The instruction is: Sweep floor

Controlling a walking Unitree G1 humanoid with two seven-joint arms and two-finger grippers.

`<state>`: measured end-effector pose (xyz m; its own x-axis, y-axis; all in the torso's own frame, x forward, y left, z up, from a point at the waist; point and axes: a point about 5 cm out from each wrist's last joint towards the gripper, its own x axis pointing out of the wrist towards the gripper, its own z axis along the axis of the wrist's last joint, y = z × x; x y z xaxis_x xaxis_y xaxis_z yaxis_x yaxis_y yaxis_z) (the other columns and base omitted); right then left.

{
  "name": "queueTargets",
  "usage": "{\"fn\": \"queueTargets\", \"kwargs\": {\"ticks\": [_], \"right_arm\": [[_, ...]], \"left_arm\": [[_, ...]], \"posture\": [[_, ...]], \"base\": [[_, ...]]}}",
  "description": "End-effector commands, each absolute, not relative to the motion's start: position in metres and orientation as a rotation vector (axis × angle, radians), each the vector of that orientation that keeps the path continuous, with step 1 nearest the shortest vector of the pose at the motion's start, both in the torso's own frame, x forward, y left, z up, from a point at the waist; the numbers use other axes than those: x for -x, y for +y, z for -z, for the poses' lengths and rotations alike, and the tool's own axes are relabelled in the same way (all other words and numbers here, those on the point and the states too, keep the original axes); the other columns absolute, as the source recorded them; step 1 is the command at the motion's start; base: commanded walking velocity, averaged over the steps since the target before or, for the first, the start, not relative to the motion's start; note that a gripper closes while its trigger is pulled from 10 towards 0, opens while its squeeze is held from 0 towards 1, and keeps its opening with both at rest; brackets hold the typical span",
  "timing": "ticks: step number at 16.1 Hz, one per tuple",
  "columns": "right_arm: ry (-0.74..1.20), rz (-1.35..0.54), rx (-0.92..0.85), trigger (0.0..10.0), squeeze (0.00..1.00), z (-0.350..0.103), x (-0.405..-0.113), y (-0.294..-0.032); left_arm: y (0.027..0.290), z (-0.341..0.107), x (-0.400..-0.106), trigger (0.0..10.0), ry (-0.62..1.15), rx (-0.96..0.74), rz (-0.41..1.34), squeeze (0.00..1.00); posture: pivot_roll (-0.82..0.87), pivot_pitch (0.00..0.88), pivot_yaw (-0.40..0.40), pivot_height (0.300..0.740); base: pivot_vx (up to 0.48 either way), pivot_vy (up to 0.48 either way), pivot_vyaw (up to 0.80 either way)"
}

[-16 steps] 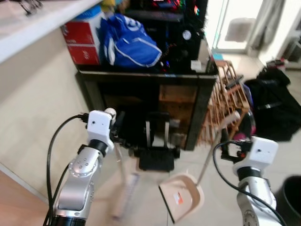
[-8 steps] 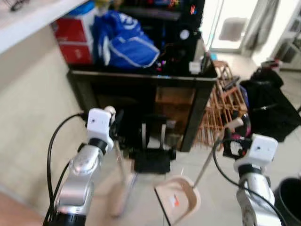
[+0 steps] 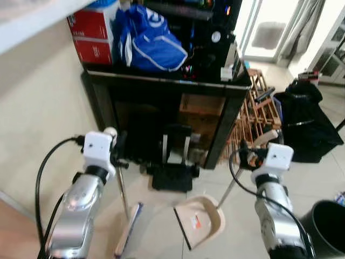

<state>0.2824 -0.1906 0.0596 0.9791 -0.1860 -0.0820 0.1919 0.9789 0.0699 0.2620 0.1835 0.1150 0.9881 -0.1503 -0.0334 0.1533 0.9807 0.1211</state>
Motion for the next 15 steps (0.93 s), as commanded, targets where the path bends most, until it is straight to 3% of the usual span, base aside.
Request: {"fn": "queueTargets", "kwargs": {"ticks": [1,7,12,15], "right_arm": [[0.084,0.221,-0.114,10.0,1.00,-0.057,-0.285,-0.198],[0.019,0.247,-0.245,10.0,1.00,-0.052,-0.287,-0.201],[-0.038,0.345,-0.318,10.0,1.00,-0.050,-0.268,-0.226],[-0.038,0.266,-0.415,10.0,1.00,-0.055,-0.279,-0.232]], "left_arm": [[0.183,-0.128,-0.260,10.0,-0.024,-0.141,0.167,0.00],[0.195,-0.127,-0.236,10.0,0.014,-0.153,0.146,0.00],[0.186,-0.129,-0.239,10.0,0.010,-0.150,0.171,0.00],[0.181,-0.130,-0.237,10.0,0.013,-0.165,0.204,0.00]], "posture": [[0.05,0.117,-0.045,0.740],[0.08,0.135,-0.047,0.740],[0.07,0.126,-0.042,0.740],[0.07,0.137,-0.036,0.740]], "base": [[0.000,0.000,0.00],[0.000,0.000,0.00],[0.000,0.000,0.00],[0.000,0.000,0.00]]}}
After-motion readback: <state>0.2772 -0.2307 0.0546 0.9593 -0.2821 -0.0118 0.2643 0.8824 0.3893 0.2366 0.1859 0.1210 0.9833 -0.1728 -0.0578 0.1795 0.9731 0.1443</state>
